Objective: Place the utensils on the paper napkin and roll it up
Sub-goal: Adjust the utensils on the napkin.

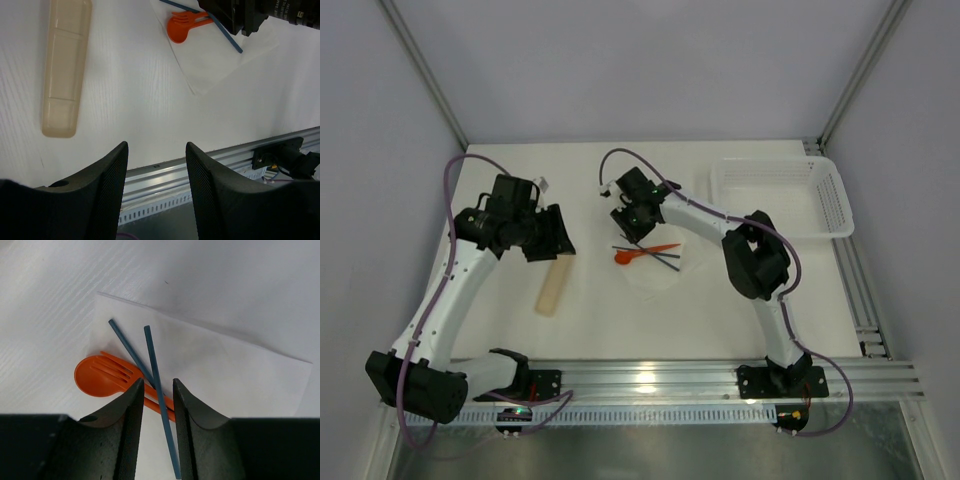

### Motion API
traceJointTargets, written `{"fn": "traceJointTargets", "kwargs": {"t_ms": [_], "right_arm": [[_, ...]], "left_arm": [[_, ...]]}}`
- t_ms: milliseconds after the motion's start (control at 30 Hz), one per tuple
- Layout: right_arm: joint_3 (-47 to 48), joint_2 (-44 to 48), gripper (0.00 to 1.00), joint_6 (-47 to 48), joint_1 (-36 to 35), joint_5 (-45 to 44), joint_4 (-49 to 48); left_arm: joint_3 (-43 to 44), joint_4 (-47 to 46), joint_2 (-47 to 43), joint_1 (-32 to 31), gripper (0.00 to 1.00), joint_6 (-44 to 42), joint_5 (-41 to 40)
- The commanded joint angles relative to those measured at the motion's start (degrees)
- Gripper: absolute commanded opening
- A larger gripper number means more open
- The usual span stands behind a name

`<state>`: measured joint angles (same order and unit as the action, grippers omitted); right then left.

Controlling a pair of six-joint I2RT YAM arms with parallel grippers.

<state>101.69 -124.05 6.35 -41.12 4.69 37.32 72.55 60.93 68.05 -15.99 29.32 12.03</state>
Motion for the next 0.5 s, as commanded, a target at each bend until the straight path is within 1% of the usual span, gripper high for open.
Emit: {"fn": "traceJointTargets", "kwargs": {"t_ms": [0, 167, 200, 267, 467], "right_arm": [[1.8, -0.5, 0.34, 0.1, -0.2, 1.7, -1.0], [1.8, -1.3, 0.34, -0.3, -0.2, 1.6, -1.2], [1.8, -1.4, 0.32, -0.4, -0.3, 1.6, -1.2], [1.8, -1.8, 0.31, -0.5, -0.2, 2.0, -1.3], [1.4, -2.4, 0.31, -0.8, -0.2, 2.1, -1.1]], "left_arm": [[0.3, -0.6, -1.0, 0.4, 0.52, -1.0, 1.3], [0.2, -0.5, -1.3, 0.6, 0.52, -1.2, 1.2], [0.2, -0.5, -1.3, 0.6, 0.52, -1.2, 1.2], [0.3, -0.5, -1.2, 0.7, 0.52, -1.2, 1.3], [0.4, -0.5, -1.3, 0.9, 0.52, -1.3, 1.2]]}}
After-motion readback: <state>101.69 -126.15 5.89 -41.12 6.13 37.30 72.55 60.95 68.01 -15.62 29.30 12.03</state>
